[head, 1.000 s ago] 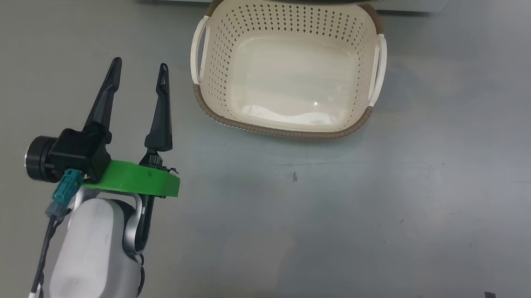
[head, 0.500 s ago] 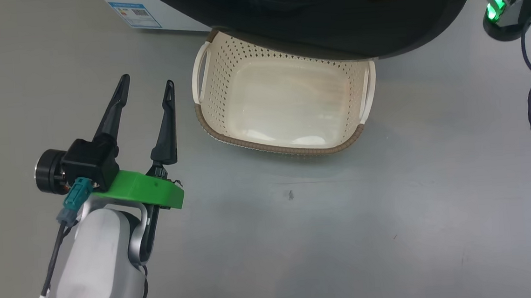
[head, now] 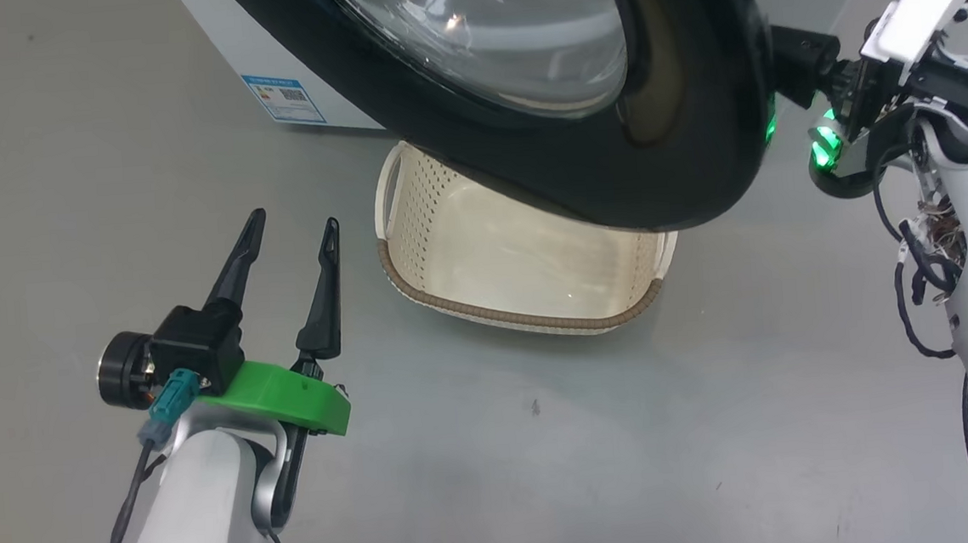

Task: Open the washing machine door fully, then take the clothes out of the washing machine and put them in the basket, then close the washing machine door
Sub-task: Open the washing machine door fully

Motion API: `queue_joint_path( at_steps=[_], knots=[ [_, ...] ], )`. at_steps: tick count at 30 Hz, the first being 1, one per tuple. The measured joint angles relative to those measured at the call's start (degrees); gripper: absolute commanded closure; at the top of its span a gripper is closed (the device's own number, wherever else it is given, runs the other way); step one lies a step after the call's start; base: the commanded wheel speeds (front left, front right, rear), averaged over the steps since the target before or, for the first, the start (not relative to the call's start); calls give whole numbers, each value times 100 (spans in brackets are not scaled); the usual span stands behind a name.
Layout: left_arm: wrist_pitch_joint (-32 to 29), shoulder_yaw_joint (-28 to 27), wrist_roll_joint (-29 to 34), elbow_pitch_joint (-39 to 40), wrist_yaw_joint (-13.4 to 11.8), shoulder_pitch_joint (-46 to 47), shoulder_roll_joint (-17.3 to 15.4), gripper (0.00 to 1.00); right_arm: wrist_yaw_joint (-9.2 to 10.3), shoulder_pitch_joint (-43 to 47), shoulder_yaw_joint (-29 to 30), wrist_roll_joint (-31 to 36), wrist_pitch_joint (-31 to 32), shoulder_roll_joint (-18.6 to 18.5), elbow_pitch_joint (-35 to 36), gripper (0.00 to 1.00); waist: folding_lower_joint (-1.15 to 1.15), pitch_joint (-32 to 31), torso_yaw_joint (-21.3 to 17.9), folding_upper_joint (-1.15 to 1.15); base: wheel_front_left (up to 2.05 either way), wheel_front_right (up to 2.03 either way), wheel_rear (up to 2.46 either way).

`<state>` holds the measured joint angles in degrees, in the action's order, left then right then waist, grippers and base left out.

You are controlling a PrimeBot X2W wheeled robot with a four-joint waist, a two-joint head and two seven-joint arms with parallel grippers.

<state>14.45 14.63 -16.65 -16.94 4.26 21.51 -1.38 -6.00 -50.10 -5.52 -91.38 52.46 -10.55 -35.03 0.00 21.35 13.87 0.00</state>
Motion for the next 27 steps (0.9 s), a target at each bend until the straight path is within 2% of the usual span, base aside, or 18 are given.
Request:
queue_joint_path(
  at_steps=[12,27],
  knots=[
    [0,134,0,-165,12,-276,-4,0,-47,641,-216,-42,166,319,-22,100,0,-565,176,0,0,0,0],
    [-1,215,14,-341,49,-598,-13,0,-49,1211,-593,-78,323,521,-22,100,0,-1147,451,0,0,0,0]
  ],
)
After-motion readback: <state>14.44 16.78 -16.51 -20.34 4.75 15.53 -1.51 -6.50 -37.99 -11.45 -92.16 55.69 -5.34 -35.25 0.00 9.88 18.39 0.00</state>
